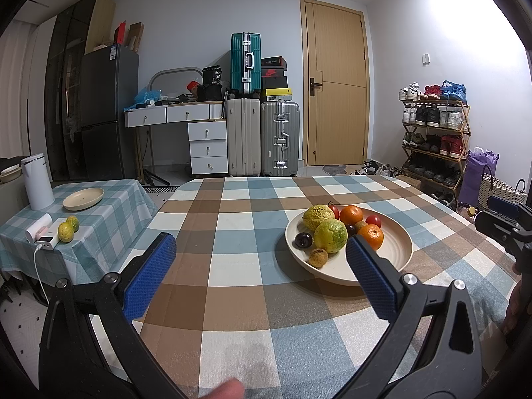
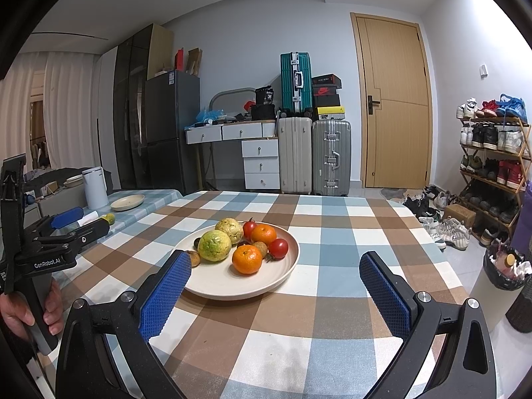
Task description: Organize fruits
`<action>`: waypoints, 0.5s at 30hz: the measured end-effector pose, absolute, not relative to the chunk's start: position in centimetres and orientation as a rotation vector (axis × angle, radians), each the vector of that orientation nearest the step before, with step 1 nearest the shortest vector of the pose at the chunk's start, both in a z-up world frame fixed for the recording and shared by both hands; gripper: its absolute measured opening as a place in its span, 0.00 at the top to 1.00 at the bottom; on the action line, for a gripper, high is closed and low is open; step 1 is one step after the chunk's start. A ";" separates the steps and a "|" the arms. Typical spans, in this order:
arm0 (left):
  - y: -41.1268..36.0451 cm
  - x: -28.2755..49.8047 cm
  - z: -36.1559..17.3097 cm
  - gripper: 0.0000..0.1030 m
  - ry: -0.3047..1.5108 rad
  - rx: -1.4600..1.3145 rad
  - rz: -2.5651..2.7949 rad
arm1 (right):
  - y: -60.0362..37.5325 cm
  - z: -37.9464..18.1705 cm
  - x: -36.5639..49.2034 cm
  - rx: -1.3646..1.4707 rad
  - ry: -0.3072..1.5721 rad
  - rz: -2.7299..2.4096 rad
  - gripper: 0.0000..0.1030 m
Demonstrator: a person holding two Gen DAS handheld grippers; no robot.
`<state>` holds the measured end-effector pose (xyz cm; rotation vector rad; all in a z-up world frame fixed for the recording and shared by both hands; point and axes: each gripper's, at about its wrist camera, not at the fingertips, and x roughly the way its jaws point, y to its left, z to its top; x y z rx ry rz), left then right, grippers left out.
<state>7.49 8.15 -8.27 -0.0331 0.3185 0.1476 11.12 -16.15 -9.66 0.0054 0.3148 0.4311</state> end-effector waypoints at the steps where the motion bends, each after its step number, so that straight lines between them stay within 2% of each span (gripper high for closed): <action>1: 8.1 7.3 -8.1 0.01 0.319 -0.033 0.148 | -16.1 -9.6 11.1 0.006 0.315 0.431 0.00; 15: 8.1 7.5 -8.3 0.01 0.318 -0.033 0.147 | -16.1 -9.6 11.1 0.006 0.315 0.430 0.00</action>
